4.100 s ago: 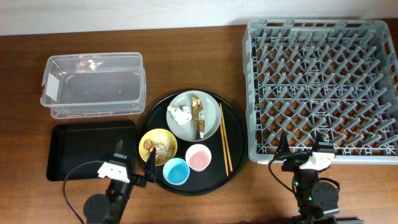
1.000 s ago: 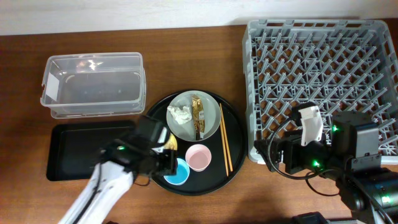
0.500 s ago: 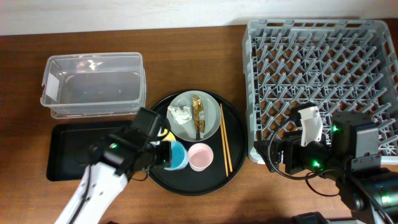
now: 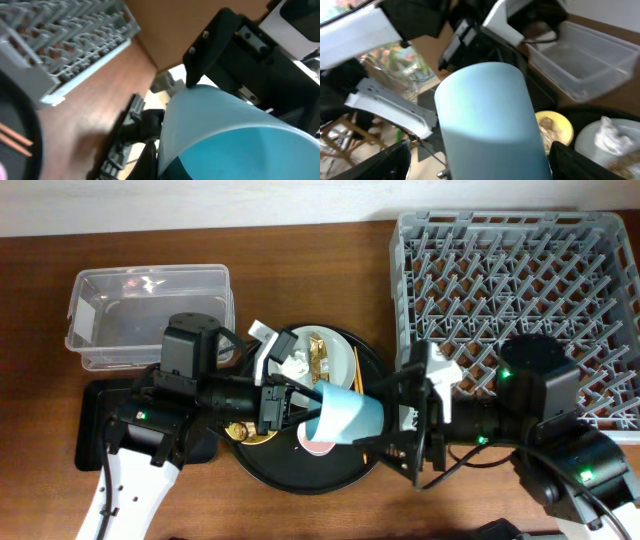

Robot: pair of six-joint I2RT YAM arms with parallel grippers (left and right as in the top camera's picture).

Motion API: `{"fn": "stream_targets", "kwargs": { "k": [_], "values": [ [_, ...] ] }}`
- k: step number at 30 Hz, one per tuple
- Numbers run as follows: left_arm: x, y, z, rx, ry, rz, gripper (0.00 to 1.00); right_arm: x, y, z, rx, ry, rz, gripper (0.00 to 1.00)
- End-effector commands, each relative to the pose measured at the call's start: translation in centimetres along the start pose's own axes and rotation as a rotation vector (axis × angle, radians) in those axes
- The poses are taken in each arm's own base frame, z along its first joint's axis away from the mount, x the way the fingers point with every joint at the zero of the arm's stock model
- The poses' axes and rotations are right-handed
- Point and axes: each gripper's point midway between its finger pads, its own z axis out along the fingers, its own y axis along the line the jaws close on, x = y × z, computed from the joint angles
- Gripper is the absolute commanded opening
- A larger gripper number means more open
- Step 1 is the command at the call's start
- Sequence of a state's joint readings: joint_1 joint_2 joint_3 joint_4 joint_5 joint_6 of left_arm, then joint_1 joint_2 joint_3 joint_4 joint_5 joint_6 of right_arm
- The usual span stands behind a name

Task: Sort waste into correct bins and load items into the dishwasher rack
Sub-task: 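Grasp the blue cup with the right gripper and lift it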

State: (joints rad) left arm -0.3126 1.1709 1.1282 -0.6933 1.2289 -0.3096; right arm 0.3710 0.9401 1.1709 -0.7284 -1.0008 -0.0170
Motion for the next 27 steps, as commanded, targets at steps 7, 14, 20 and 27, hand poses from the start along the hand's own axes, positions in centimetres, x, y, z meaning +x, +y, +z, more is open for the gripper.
{"fn": "stream_targets", "kwargs": {
  "k": [7,14,20,27],
  "values": [
    [0.0,-2.2,-0.3,0.112,0.021,0.045,0.00,-0.1,1.1,1.8,-0.099,0.035,0.025,0.62],
    [-0.5,-1.5,-0.4,0.071,-0.002,0.053,0.52,-0.1,1.4,0.8,-0.041,0.019,0.004,0.43],
    [-0.6,3.1,-0.7,-0.186,-0.048,-0.036,0.99,1.5,-2.5,-6.0,0.450,-0.027,0.138,0.41],
    [-0.5,5.1,-1.2,-0.300,-0.062,-0.066,0.99,9.6,-11.1,-15.0,1.151,0.068,0.683,0.39]
  ]
}}
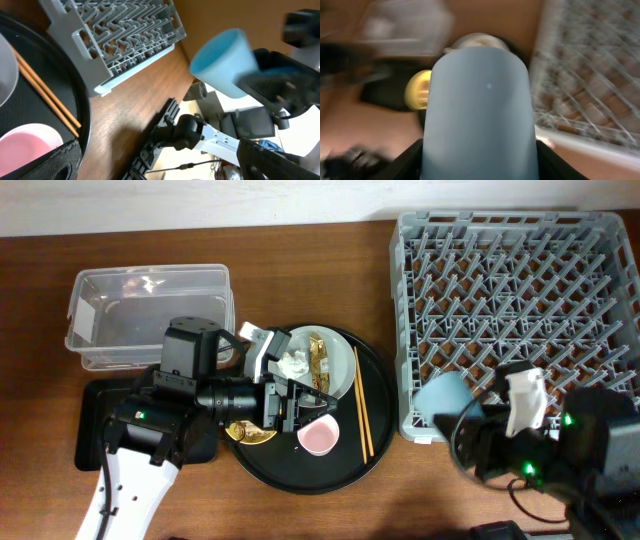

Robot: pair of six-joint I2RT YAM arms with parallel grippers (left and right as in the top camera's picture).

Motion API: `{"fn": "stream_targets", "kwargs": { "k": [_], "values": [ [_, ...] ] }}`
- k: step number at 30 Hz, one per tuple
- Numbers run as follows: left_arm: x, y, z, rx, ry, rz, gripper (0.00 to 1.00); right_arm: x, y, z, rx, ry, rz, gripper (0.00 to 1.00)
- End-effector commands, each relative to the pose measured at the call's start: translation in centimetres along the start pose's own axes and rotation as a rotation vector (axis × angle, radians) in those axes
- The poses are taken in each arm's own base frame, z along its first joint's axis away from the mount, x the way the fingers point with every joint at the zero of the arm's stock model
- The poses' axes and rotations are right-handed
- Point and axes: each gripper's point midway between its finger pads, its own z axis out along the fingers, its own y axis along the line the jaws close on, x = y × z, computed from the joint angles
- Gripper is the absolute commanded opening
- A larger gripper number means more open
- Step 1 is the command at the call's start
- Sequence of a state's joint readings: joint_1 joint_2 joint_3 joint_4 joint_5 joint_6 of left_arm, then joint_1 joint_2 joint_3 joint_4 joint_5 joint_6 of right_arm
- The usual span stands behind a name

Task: Sort waste into correct bins and load items into the dishwasher rack
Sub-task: 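Grasp the blue cup with the right gripper and lift it, then place the blue cup upside down in the dish rack, release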

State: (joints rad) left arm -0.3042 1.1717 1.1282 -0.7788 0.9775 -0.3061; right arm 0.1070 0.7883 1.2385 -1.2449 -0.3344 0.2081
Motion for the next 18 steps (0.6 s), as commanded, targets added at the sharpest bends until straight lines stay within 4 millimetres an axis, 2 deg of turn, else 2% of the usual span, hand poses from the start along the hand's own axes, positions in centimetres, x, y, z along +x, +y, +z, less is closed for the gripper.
{"fn": "stream_targets", "kwargs": {
  "k": [1,3,6,8,9,10,14,16,18],
  "values": [
    [-0.3,0.6,-0.3,-0.045,-0.015,0.003,0.99,0.0,-6.2,1.8,0.310,0.081,0.190,0.39],
    [0.0,0.7,-0.3,-0.049,-0.003,-0.014,0.99,1.3,-8.1,5.6,0.373,0.287,0.235,0.40],
    [0.8,0.9,-0.3,-0.057,0.025,-0.024,0.99,2.6,-10.7,10.1,0.451,0.479,0.268,0.41],
    [1.1,1.0,-0.3,-0.059,0.033,-0.029,0.99,3.4,-12.3,12.3,0.490,0.560,0.289,0.41],
    [1.1,1.1,-0.3,-0.062,0.034,-0.031,0.99,3.8,-12.7,14.1,0.455,0.608,0.292,0.41],
    [1.1,1.4,-0.3,-0.081,0.030,-0.032,0.99,3.9,-11.9,15.4,0.362,0.637,0.250,0.41],
    [1.0,1.7,-0.4,-0.100,0.025,-0.032,0.99,3.7,-11.9,16.1,0.342,0.629,0.245,0.45],
    [1.0,1.7,-0.4,-0.100,0.026,-0.033,0.99,3.5,-11.9,16.1,0.332,0.623,0.214,0.36],
    [1.2,1.7,-0.4,-0.101,0.031,-0.039,0.99,2.6,-11.5,15.4,0.326,0.581,0.198,0.36]
  ]
}}
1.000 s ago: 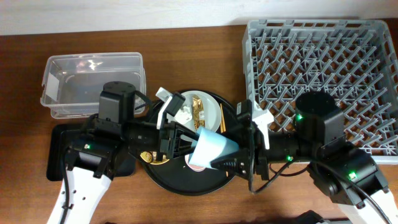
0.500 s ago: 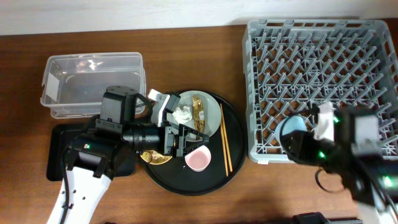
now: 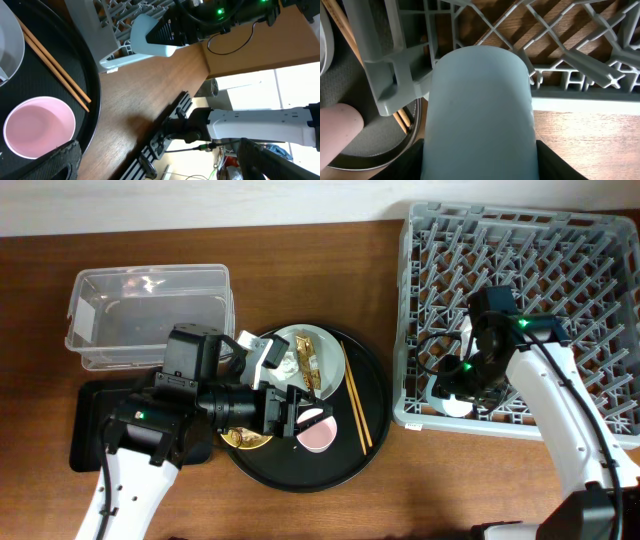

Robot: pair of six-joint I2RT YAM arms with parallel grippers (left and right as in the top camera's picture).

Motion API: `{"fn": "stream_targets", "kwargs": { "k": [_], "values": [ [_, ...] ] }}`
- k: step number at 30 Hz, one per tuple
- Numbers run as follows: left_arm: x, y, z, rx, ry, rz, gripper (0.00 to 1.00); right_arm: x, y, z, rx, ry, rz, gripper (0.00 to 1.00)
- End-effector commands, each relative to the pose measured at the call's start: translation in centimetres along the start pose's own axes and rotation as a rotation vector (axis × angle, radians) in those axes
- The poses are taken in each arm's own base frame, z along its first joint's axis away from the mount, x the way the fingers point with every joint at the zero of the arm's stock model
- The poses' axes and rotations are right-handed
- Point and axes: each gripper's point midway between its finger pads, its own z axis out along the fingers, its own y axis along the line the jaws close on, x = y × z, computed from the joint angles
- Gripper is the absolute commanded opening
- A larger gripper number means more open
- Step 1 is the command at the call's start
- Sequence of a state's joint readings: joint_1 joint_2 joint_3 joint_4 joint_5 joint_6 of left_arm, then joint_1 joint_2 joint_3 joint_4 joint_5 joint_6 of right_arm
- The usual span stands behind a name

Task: Sort waste into correct bins and load items into the dishwasher rack
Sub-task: 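Place the blue cup upside down in the dish rack, release, then grasp the pink cup with the right gripper and lift it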

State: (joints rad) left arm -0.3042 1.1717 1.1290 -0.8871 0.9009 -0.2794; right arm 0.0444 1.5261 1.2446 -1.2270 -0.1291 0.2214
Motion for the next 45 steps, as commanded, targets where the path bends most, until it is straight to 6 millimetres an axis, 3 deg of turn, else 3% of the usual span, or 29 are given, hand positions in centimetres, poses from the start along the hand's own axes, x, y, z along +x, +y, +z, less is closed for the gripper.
{"fn": "stream_targets", "kwargs": {
  "k": [1,3,5,8,11,13,15,16,19,21,22,23,25,29,31,33,35,38,41,42,43,44,45],
  "values": [
    [-0.3,0.0,-0.3,-0.010,-0.008,0.019,0.99,-1.3,0.8,-2.0,-0.040,-0.094,-0.047,0.36],
    [-0.3,0.0,-0.3,-0.010,-0.008,0.020,0.99,-2.0,1.7,-4.7,-0.085,-0.185,-0.063,0.36],
    [-0.3,0.0,-0.3,-0.010,-0.009,0.020,0.99,-2.0,2.0,-4.9,-0.099,-0.196,-0.066,0.36],
    [-0.3,0.0,-0.3,-0.010,-0.008,0.019,0.99,-2.5,1.8,-2.7,-0.084,-0.129,-0.056,0.36],
    [-0.3,0.0,-0.3,-0.010,-0.008,0.019,0.99,-1.7,1.5,0.8,-0.059,0.027,-0.048,0.40],
    [-0.2,0.0,-0.3,-0.011,-0.006,0.016,0.99,-1.0,1.8,1.6,-0.049,0.075,-0.079,0.58],
    [-0.2,0.0,-0.3,-0.010,-0.006,0.016,0.99,-1.1,2.1,0.5,-0.054,0.034,-0.071,0.82],
    [-0.2,0.0,-0.3,-0.011,-0.005,0.015,0.99,-1.4,2.3,-0.7,-0.066,-0.021,-0.081,0.82],
    [-0.1,0.1,-0.3,-0.011,-0.004,0.014,0.99,-1.8,3.7,-4.8,-0.113,-0.200,-0.129,0.73],
    [-0.1,0.1,-0.3,-0.011,-0.004,0.014,0.99,-1.6,5.8,-5.7,-0.167,-0.243,-0.188,0.39],
    [-0.1,0.1,-0.3,-0.011,-0.004,0.014,0.99,-1.6,7.6,-5.1,-0.179,-0.241,-0.246,0.24],
    [-0.1,0.1,-0.3,-0.011,-0.004,0.014,0.99,-1.5,8.7,-4.3,-0.184,-0.231,-0.279,0.23],
    [-0.1,0.1,-0.3,-0.011,-0.003,0.012,0.99,-2.1,10.3,-0.9,-0.146,-0.185,-0.281,0.14],
    [0.0,0.1,-0.3,-0.013,0.001,0.006,0.99,-2.6,11.1,4.0,-0.109,-0.083,-0.262,0.13],
    [0.0,0.1,-0.3,-0.013,0.002,0.006,0.99,-2.3,9.9,5.7,-0.047,-0.026,-0.240,0.04],
    [0.1,0.1,-0.3,-0.014,0.005,0.001,0.99,-1.9,6.0,5.4,0.128,-0.010,-0.099,0.04],
    [0.1,0.1,-0.3,-0.014,0.005,0.001,0.99,-1.1,4.5,4.9,0.180,0.014,-0.066,0.04],
    [0.1,0.1,-0.3,-0.014,0.005,0.001,0.99,-0.3,3.7,4.2,0.206,0.036,-0.059,0.04],
    [0.1,0.5,-0.3,-0.033,0.001,0.001,0.99,-0.6,4.1,3.1,0.181,-0.005,-0.071,0.04],
    [0.1,1.1,-0.3,-0.075,-0.003,-0.003,0.99,-0.6,5.2,2.0,0.110,-0.036,-0.133,0.10],
    [0.1,1.9,-0.2,-0.126,-0.005,-0.005,0.99,-0.3,6.7,0.7,0.021,-0.060,-0.202,0.26],
    [0.4,3.9,-0.1,-0.267,-0.006,0.004,0.99,0.4,9.5,-3.4,-0.165,-0.169,-0.323,0.59],
    [0.8,6.5,-0.2,-0.466,-0.005,0.019,0.99,1.1,10.3,-7.2,-0.240,-0.292,-0.348,0.73]
  ]
}}
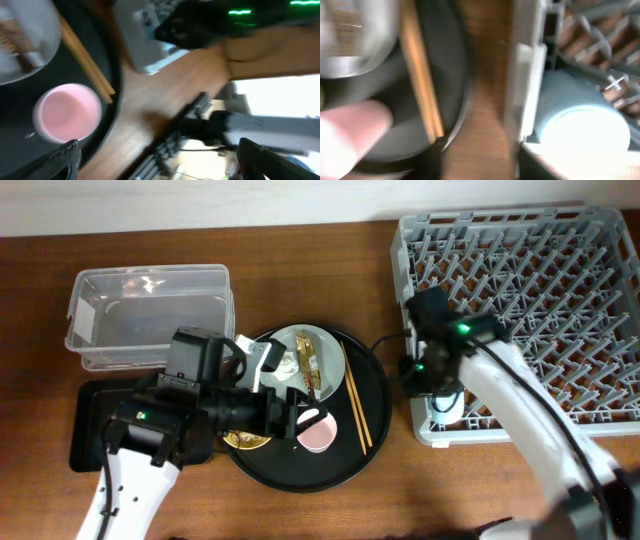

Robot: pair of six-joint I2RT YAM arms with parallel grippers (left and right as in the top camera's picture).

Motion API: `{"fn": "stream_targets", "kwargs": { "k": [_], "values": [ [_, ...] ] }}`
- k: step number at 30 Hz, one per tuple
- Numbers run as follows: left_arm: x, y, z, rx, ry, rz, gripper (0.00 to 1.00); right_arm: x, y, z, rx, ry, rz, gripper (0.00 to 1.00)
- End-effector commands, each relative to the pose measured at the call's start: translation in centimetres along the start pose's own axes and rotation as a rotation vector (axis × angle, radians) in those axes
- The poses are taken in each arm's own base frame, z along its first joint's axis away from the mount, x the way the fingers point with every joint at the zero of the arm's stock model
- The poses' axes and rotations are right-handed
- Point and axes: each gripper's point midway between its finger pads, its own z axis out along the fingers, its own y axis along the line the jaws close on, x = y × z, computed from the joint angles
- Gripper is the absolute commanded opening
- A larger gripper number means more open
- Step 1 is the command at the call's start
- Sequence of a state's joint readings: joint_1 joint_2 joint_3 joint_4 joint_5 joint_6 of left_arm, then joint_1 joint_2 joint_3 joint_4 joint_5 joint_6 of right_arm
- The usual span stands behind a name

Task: Sort waste into correct bins and load items into the dishwasher rack
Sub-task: 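Grasp the pink cup with the right gripper and lift it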

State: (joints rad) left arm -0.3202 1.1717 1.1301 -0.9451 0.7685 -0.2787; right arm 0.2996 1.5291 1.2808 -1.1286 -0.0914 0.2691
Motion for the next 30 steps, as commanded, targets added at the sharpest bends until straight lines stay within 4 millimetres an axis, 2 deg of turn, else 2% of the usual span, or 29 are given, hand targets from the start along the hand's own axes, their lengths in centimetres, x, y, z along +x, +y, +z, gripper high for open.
{"fn": "stream_targets", "kwargs": {
  "k": [1,2,3,4,5,6,7,9,10,12,13,16,18,19,20,21,22,23,25,26,27,30],
  "values": [
    [0.1,6.1,0.4,-0.464,-0.031,0.048,0.99,0.4,3.5,-9.2,-0.231,-0.285,-0.136,0.76],
    [0.4,8.6,0.6,-0.636,-0.034,0.045,0.98,1.2,3.6,-12.2,-0.257,-0.381,-0.139,0.77],
    [0.7,9.8,1.0,-0.710,-0.022,0.039,0.98,1.7,3.6,-13.5,-0.267,-0.425,-0.147,0.77],
    [1.4,11.2,2.3,-0.756,0.025,0.030,0.97,2.9,3.5,-16.0,-0.293,-0.508,-0.136,0.78],
    [1.9,12.5,4.5,-0.766,0.089,0.009,0.92,3.6,3.4,-17.0,-0.302,-0.544,-0.143,0.78],
    [2.0,13.3,5.4,-0.778,0.114,-0.002,0.89,4.1,3.3,-17.7,-0.307,-0.566,-0.147,0.78],
    [2.2,14.5,6.8,-0.794,0.142,-0.029,0.77,4.8,3.2,-18.3,-0.310,-0.582,-0.150,0.77],
    [2.4,15.6,9.7,-0.754,0.188,-0.055,0.63,5.9,2.9,-18.2,-0.305,-0.561,-0.146,0.77],
    [2.7,16.2,10.6,-0.752,0.207,-0.064,0.44,6.2,2.7,-17.7,-0.298,-0.535,-0.141,0.77],
    [2.8,16.4,10.8,-0.753,0.216,-0.071,0.11,6.4,2.7,-17.0,-0.290,-0.496,-0.134,0.76],
    [2.9,16.0,11.0,-0.726,0.219,-0.075,0.00,6.4,2.6,-16.8,-0.287,-0.484,-0.132,0.76],
    [2.1,12.2,10.9,-0.557,0.202,-0.051,0.00,5.6,2.3,-14.8,-0.247,-0.402,-0.110,0.76],
    [1.1,9.5,9.6,-0.437,0.161,-0.021,0.00,4.8,0.5,-12.6,-0.133,-0.330,-0.021,0.73],
    [0.4,7.8,8.4,-0.333,0.136,-0.010,0.00,4.5,0.4,-11.3,-0.119,-0.278,-0.016,0.71],
    [-0.4,5.5,6.6,-0.172,0.103,0.002,0.00,4.2,1.0,-9.9,-0.138,-0.217,-0.038,0.71],
    [-0.9,4.4,5.5,-0.086,0.081,0.007,0.00,4.0,2.2,-9.4,-0.192,-0.191,-0.098,0.71],
    [-2.0,1.6,2.5,0.153,0.028,0.031,0.00,3.9,4.8,-9.6,-0.331,-0.190,-0.233,0.72],
    [-2.6,0.3,0.7,0.278,-0.002,0.030,0.00,4.3,7.2,-10.6,-0.473,-0.212,-0.376,0.73],
    [-3.2,-1.4,-2.0,0.470,-0.040,0.034,0.00,5.3,10.2,-12.6,-0.675,-0.252,-0.549,0.80],
    [-3.2,-2.2,-2.7,0.531,-0.041,0.033,0.00,5.0,11.1,-13.5,-0.738,-0.284,-0.572,0.89],
    [-3.1,-2.6,-2.9,0.558,-0.038,0.035,0.00,5.0,11.9,-14.3,-0.791,-0.303,-0.590,0.93],
    [-3.0,-3.1,-3.3,0.594,-0.032,0.036,0.00,5.9,15.0,-17.7,-1.028,-0.357,-0.701,0.96]
  ]
}}
